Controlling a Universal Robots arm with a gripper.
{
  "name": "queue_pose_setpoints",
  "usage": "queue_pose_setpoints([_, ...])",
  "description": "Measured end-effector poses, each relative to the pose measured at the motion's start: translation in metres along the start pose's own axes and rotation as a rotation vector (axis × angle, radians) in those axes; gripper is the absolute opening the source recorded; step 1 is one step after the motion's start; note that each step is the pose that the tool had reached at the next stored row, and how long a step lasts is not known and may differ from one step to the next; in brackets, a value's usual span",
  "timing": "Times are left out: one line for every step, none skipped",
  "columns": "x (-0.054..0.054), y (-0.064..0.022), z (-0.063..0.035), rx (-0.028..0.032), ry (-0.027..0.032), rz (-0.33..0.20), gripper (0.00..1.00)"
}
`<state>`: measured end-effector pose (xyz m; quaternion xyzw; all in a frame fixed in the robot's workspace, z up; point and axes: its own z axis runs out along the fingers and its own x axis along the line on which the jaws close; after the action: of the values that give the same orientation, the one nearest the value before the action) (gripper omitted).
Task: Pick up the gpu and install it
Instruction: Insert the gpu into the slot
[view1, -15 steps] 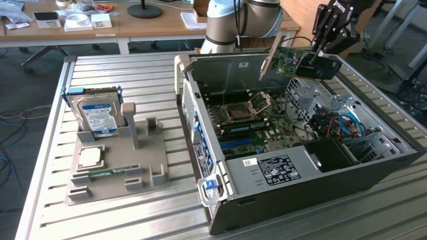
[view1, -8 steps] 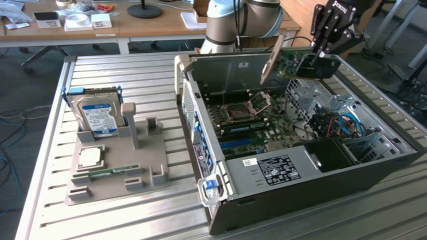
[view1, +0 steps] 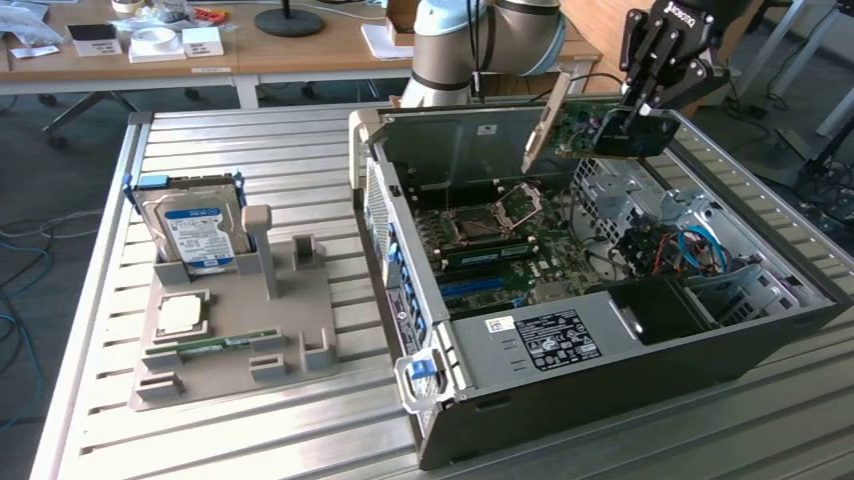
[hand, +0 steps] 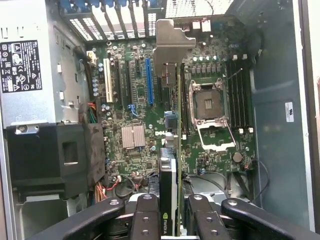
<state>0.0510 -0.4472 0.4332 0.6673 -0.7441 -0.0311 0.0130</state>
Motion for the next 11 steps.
queue_pose_setpoints([0.0000, 0.0000, 0.0000, 0.0000, 0.0000, 0.000, 0.27])
queue_pose_setpoints([0.0000, 0.0000, 0.0000, 0.0000, 0.0000, 0.000, 0.27])
queue_pose_setpoints([0.0000, 0.0000, 0.0000, 0.0000, 0.0000, 0.000, 0.27])
queue_pose_setpoints([0.0000, 0.0000, 0.0000, 0.0001, 0.0000, 0.000, 0.27])
queue_pose_setpoints([0.0000, 0.0000, 0.0000, 0.0000, 0.0000, 0.000, 0.27])
queue_pose_setpoints([0.0000, 0.0000, 0.0000, 0.0000, 0.0001, 0.000, 0.27])
queue_pose_setpoints([0.0000, 0.0000, 0.0000, 0.0000, 0.0000, 0.000, 0.27])
queue_pose_setpoints([0.0000, 0.0000, 0.0000, 0.0000, 0.0000, 0.000, 0.27])
queue_pose_setpoints([0.0000, 0.0000, 0.0000, 0.0000, 0.0001, -0.002, 0.27])
queue_pose_setpoints([0.0000, 0.0000, 0.0000, -0.0001, 0.0004, -0.006, 0.27])
queue_pose_setpoints([0.0000, 0.0000, 0.0001, -0.0003, 0.0008, -0.013, 0.27])
